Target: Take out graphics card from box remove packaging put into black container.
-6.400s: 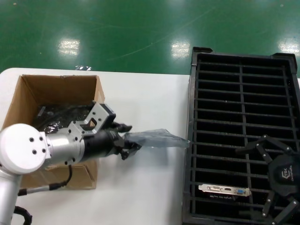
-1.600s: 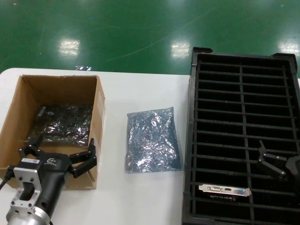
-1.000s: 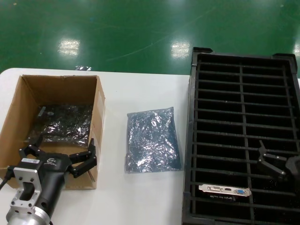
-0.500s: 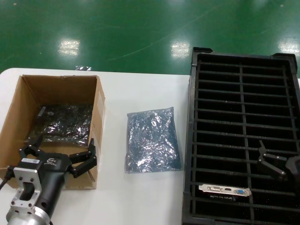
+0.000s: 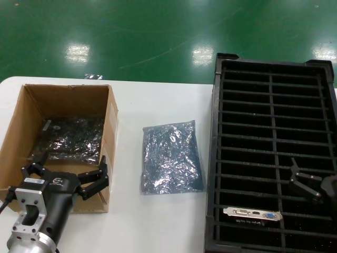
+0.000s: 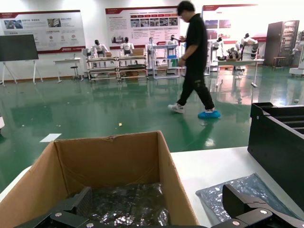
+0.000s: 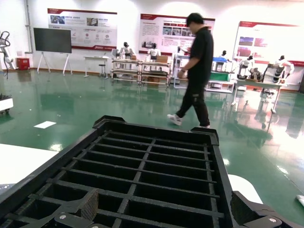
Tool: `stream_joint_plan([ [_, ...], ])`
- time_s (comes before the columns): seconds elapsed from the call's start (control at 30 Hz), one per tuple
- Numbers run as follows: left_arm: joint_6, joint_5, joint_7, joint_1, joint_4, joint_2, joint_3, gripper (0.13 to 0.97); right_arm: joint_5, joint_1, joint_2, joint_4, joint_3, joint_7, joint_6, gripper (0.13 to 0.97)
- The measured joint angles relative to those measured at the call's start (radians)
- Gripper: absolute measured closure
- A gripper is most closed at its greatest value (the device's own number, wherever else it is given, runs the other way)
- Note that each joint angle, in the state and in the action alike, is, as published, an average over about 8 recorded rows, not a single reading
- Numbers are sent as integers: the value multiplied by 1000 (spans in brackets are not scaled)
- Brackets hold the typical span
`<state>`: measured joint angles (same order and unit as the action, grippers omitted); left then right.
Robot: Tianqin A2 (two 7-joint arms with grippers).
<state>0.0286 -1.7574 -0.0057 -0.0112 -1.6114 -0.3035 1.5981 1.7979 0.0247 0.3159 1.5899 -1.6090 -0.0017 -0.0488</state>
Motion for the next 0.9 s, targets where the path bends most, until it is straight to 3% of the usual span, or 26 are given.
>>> stream_joint_plan([
  [0.9,0,0,0,0,0,0,0,132,0,0,0,0,0,0,0,129],
])
